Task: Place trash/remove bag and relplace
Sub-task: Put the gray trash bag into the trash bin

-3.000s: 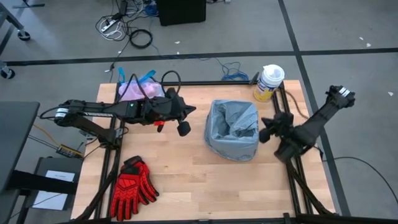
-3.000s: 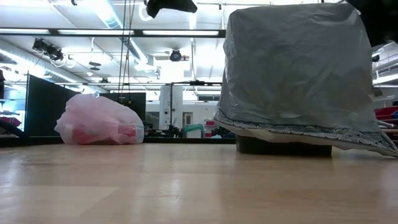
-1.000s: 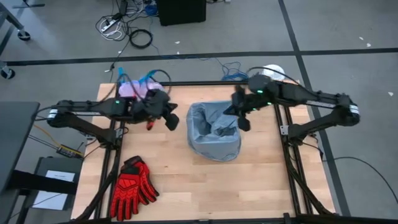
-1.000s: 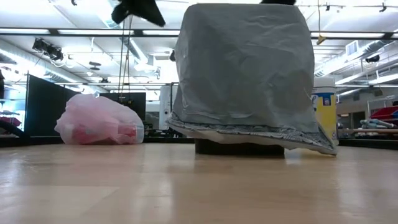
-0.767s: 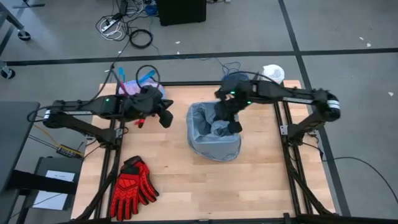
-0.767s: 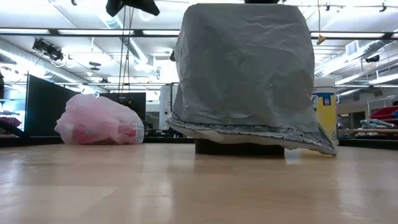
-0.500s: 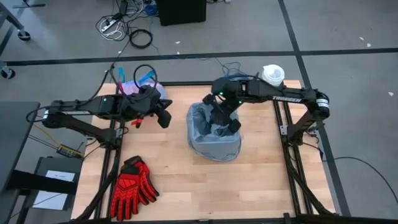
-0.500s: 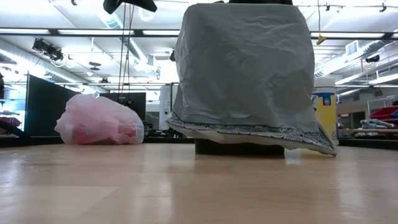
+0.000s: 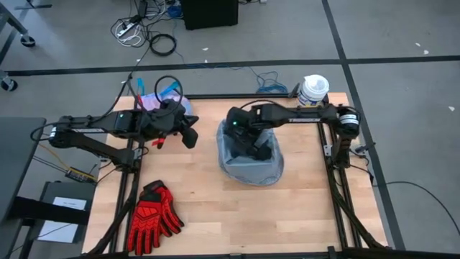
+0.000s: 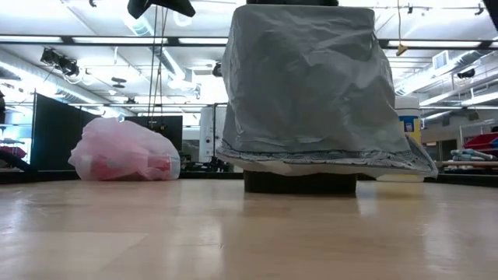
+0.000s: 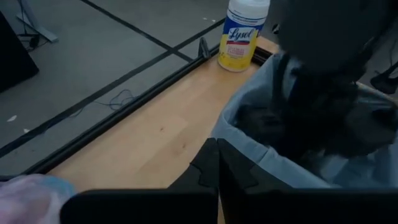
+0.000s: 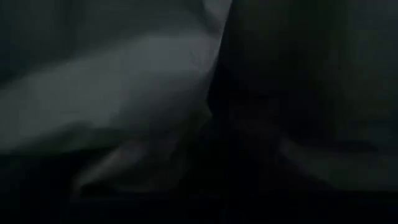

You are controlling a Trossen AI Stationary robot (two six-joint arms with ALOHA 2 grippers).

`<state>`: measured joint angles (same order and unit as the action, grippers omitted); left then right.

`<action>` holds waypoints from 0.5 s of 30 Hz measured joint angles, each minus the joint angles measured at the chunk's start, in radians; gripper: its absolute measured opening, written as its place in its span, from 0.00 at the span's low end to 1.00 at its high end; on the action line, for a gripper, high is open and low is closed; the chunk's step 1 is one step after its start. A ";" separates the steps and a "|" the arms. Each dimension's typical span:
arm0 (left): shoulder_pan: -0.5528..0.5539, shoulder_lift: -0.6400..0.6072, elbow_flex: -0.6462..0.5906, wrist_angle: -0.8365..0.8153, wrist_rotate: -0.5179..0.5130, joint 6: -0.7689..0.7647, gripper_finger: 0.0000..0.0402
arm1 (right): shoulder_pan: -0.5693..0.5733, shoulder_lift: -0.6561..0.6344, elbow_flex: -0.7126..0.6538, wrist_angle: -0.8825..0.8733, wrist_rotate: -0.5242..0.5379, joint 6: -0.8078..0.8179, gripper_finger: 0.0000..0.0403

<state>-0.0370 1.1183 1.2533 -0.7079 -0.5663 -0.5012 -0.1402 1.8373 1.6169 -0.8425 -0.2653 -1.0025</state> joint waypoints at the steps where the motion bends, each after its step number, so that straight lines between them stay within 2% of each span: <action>1: -0.003 0.000 0.000 0.000 -0.001 0.000 0.00 | 0.000 0.015 0.000 -0.002 0.000 0.009 0.00; 8: -0.005 0.000 0.000 -0.001 -0.002 -0.006 0.00 | 0.002 0.109 -0.001 -0.006 0.002 0.023 0.00; 15: -0.006 0.000 0.000 -0.002 -0.002 -0.004 0.01 | -0.005 0.181 -0.006 0.077 0.010 0.116 0.00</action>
<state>-0.0425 1.1187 1.2533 -0.7096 -0.5680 -0.5056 -0.1455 2.0180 1.6112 -0.7657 -0.2550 -0.8865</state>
